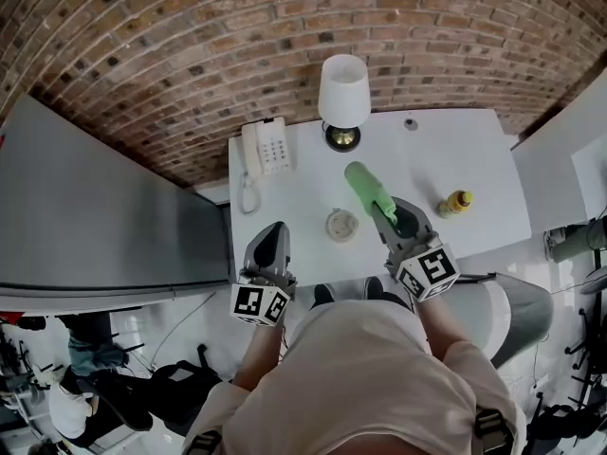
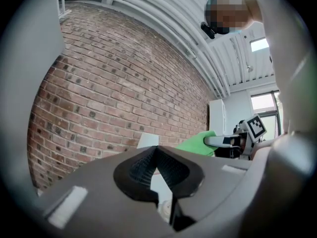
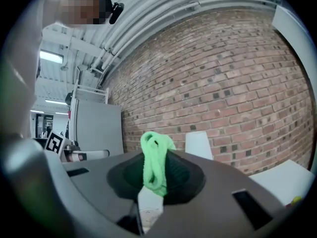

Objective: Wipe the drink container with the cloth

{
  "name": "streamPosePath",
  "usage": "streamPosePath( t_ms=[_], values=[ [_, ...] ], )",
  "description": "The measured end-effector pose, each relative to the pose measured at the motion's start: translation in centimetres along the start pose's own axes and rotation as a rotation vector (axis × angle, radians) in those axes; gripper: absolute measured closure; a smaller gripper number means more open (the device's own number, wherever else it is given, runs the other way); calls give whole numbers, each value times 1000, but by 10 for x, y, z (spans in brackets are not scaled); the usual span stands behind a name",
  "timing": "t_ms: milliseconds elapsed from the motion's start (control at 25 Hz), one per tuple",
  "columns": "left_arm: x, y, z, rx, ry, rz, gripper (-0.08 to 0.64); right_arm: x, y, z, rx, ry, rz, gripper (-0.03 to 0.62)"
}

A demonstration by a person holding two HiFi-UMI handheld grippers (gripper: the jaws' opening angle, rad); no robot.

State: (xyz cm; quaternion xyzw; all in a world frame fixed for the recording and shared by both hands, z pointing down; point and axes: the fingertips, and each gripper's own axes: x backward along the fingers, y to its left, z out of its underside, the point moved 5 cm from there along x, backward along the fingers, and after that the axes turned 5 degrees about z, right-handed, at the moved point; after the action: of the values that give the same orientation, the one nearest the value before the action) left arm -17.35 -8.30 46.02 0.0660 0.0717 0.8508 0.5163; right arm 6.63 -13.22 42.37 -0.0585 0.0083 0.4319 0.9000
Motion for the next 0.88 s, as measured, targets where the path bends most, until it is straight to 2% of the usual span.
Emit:
streamPosePath(
  t_ms=[280,480,880],
  values=[
    [-5,-10,-29,-61,-52,5,551,12,-9,-7,12,-29,52,529],
    [-11,-17,-33,-70,-73,-1,551,14,-15,-11,-14,-41,85,529],
    [-14,-20,-33,-97,-69,-7,551,13,-11,-14,45,-30,84,529]
  ],
)
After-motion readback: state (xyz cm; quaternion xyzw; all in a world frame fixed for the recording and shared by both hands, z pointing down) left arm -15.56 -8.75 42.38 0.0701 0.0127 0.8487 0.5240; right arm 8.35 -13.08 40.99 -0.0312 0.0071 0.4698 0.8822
